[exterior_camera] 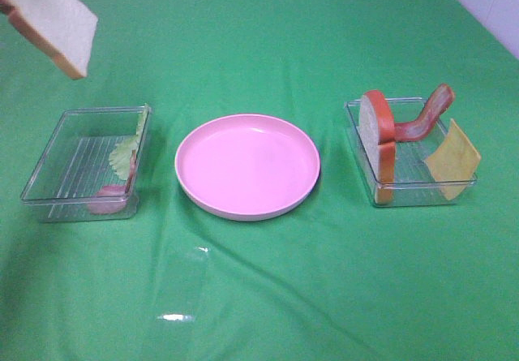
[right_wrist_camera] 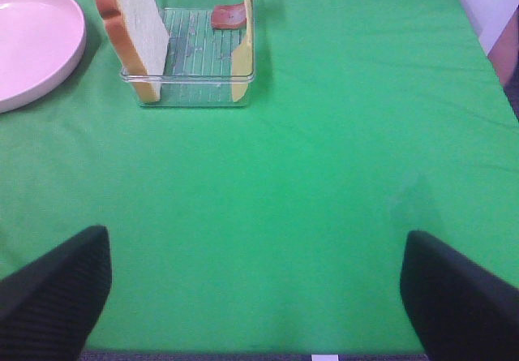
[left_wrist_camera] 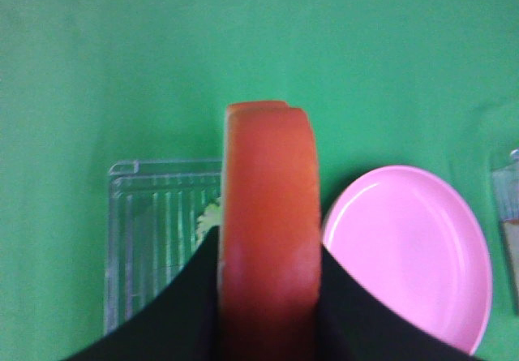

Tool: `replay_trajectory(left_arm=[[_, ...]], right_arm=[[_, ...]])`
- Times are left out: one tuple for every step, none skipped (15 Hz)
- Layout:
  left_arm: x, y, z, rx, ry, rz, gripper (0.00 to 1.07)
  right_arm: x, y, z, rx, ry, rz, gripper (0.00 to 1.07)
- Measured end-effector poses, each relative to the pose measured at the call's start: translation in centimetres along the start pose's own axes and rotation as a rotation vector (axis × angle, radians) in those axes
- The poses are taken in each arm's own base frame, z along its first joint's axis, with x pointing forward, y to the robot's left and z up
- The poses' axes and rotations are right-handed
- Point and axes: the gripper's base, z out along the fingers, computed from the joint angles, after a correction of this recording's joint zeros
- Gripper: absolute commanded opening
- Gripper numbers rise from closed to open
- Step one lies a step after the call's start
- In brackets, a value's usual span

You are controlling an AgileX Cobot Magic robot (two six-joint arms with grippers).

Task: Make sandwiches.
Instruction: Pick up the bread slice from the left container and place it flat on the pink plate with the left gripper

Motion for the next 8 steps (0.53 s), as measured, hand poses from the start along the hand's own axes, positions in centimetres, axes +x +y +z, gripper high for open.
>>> replay_trajectory(left_arm=[[0.0,-1.2,0.2,0.037,-0.006,0.001,0.10],[0.6,-4.1,1.4,0.102,-0.025,0.022,0.10],[0.8,-5.0,1.8,0.121,-0.028,0.029,0.10],[1.4,-6.9,2.8,0.162,-0.029,0.035,0.10],[2.2,-8.6,4.0,0.203,-0.018,0.033,0.10],[3.1,-10.1,5.3,0.235,0.001,0.028,0.10],[3.6,-10.6,6.0,0.246,0.016,0.027,0.10],[6.1,-13.1,9.2,0.283,0.087,0.029,0.10]], right_arm=[[0.0,0.0,0.0,0.000,0.000,0.000,0.94],[0.0,0.0,0.0,0.000,0.000,0.000,0.94],[0.0,0.0,0.0,0.000,0.000,0.000,0.94],[0.0,0.0,0.0,0.000,0.000,0.000,0.94],[0.0,0.0,0.0,0.000,0.000,0.000,0.94],[0.0,0.0,0.0,0.000,0.000,0.000,0.94],[0.0,0.0,0.0,0.000,0.000,0.000,0.94],[0.0,0.0,0.0,0.000,0.000,0.000,0.94]])
